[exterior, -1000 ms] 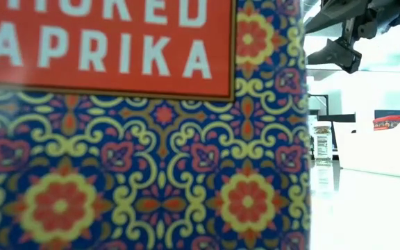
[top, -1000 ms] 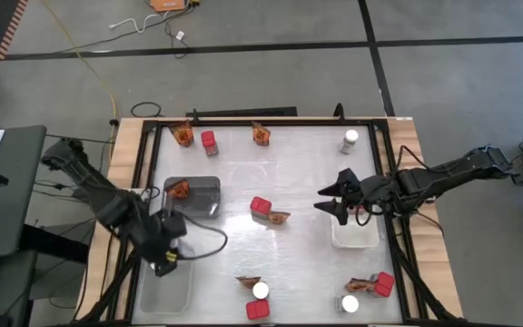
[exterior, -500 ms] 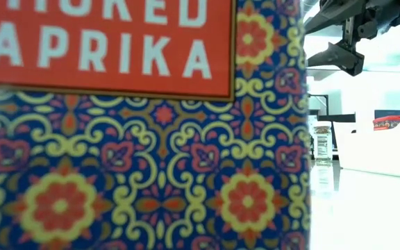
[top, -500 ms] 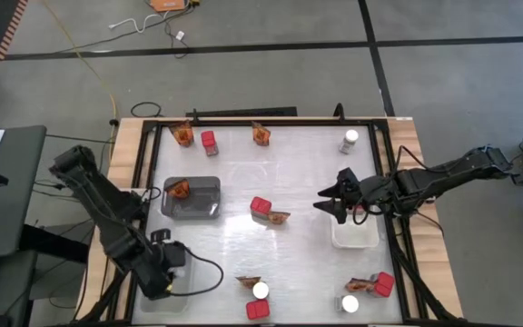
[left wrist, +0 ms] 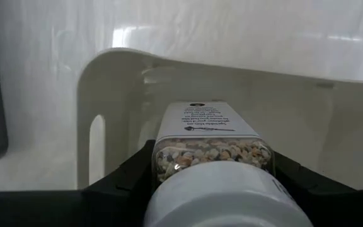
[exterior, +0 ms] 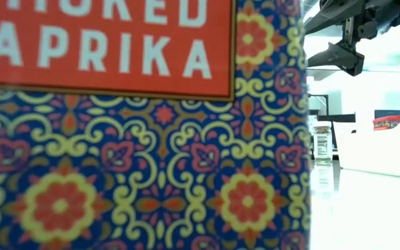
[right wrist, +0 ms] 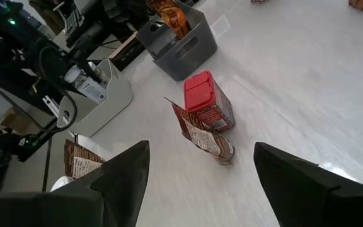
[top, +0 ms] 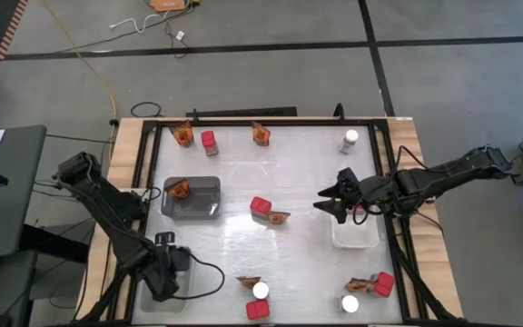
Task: Sort spices by type
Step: Put the white spice bottle into the gray bin
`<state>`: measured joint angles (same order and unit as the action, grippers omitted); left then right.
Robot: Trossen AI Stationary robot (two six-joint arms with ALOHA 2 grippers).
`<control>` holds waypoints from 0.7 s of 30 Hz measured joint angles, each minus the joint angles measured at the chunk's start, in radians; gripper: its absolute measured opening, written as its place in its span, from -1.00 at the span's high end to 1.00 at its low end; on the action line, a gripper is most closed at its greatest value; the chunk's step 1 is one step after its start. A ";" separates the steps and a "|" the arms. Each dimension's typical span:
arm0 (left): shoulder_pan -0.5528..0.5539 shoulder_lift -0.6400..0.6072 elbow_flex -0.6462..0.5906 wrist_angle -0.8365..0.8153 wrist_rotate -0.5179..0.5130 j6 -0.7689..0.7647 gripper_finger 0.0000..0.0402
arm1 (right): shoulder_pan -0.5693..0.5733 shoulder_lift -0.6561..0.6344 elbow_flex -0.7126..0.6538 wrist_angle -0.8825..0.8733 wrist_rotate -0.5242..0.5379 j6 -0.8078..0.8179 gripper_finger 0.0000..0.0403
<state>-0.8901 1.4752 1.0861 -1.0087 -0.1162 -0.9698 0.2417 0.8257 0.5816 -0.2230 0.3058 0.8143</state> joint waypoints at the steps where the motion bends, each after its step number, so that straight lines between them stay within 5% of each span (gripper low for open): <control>1: 0.005 0.000 -0.004 0.005 0.001 0.001 0.03 | 0.000 0.000 0.000 0.000 0.000 0.000 -0.54; 21: 0.070 -0.001 -0.108 0.084 0.052 0.105 0.03 | 0.000 0.000 0.000 0.000 0.003 -0.011 -0.54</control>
<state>-0.8197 1.4745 0.9779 -0.9244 -0.0647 -0.8647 0.2417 0.8257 0.5816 -0.2234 0.3084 0.8032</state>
